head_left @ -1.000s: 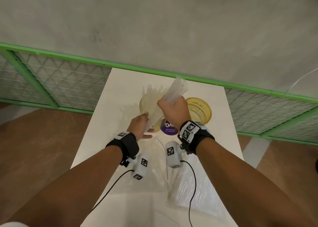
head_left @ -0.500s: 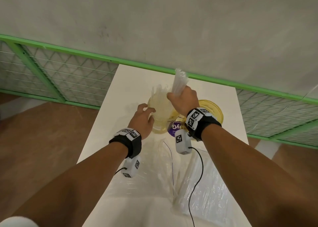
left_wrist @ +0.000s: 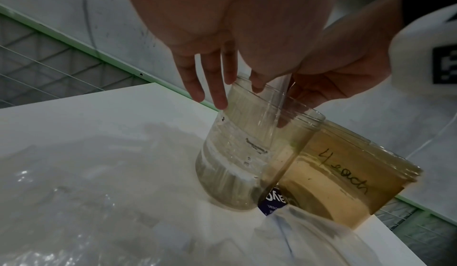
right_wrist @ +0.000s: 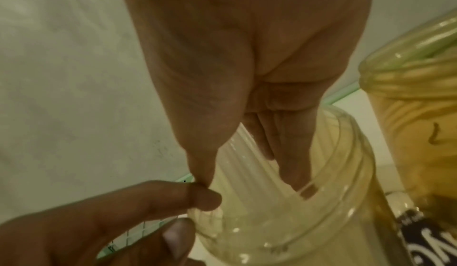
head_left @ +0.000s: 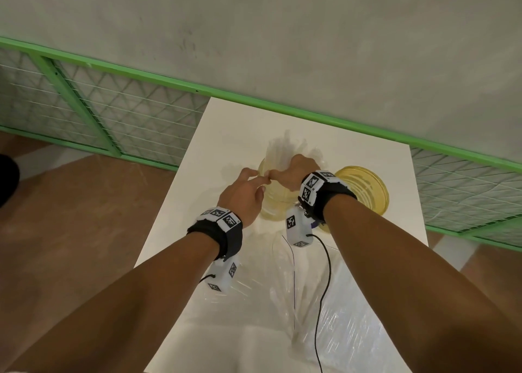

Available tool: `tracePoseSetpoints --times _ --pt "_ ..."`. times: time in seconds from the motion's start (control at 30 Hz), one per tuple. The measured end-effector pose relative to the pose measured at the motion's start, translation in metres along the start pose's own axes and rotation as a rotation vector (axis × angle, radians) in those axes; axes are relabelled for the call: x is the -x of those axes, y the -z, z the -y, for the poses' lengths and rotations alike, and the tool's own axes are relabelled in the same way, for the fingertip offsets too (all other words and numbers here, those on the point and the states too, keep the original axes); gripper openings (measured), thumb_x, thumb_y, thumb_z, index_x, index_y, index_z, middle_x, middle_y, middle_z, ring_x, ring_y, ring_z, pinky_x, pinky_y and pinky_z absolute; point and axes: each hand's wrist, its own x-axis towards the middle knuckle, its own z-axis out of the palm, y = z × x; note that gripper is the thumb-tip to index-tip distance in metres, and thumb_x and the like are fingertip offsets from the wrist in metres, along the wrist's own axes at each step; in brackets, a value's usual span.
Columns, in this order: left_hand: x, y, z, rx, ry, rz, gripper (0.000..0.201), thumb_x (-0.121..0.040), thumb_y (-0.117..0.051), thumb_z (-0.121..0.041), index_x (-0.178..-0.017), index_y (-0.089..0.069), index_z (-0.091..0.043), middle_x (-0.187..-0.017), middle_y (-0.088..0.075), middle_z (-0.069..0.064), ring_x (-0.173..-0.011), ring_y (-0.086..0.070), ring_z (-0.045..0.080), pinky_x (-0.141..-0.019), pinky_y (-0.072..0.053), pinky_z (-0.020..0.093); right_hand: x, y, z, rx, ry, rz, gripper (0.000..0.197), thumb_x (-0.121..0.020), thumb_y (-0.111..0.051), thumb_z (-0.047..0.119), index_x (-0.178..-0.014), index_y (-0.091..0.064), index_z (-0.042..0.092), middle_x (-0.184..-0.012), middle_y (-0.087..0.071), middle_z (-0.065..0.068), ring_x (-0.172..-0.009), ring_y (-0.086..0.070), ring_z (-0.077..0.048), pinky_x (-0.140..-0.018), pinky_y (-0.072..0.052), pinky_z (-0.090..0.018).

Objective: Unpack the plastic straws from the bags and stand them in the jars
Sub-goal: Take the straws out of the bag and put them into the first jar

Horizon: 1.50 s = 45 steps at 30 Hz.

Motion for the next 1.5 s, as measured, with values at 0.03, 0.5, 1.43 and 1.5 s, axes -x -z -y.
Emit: tracePoseSetpoints --times 0.03,0.5,1.43,1.5 --pt "0.0 0.0 0.0 -0.006 -0.003 0.0 0.031 -0.102 -0.045 -0.026 -0.127 -0.062 -0.035 -0.143 -0.041 -0.007 -0.085 -0.065 0.024 -0.081 -0.055 0.038 -0.001 0.0 0.0 0.008 0.002 0.007 0.054 -0.081 -0.068 0.067 -0.078 -0.053 0.015 -0.083 -0.069 -0.004 -0.076 -0.068 -0.023 -0.064 -0.051 -0.031" --pt "-0.003 0.002 -0.002 -0.042 0.018 0.024 0.034 -0.103 -0.043 -0.028 -0.131 -0.06 -0.037 -0.146 -0.041 -0.007 -0.104 -0.064 0.024 -0.088 -0.053 0.038 0.012 0.013 -0.004 -0.107 0.081 -0.065 0.078 -0.077 -0.085 0.04 -0.136 -0.043 0.011 -0.123 -0.061 -0.008 -0.107 -0.059 -0.027 -0.076 -0.047 -0.032" --pt "0.073 -0.023 0.05 -0.495 0.182 0.485 0.053 -0.086 -0.056 -0.023 -0.137 -0.042 -0.034 -0.139 -0.044 -0.004 -0.13 -0.039 0.021 -0.106 -0.028 0.042 0.078 -0.085 -0.089 0.037 0.11 0.41 0.033 -0.098 -0.06 0.019 -0.13 -0.067 0.016 -0.122 -0.07 -0.003 -0.107 -0.068 -0.021 -0.084 -0.054 -0.029" --pt "0.08 -0.027 0.058 -0.501 0.164 0.487 0.046 -0.091 -0.056 -0.028 -0.135 -0.044 -0.035 -0.142 -0.044 -0.005 -0.129 -0.04 0.022 -0.103 -0.031 0.042 0.08 -0.103 -0.097 0.174 0.164 0.373 0.049 -0.099 -0.06 0.028 -0.147 -0.051 0.026 -0.15 -0.052 0.002 -0.134 -0.052 -0.022 -0.108 -0.04 -0.032"
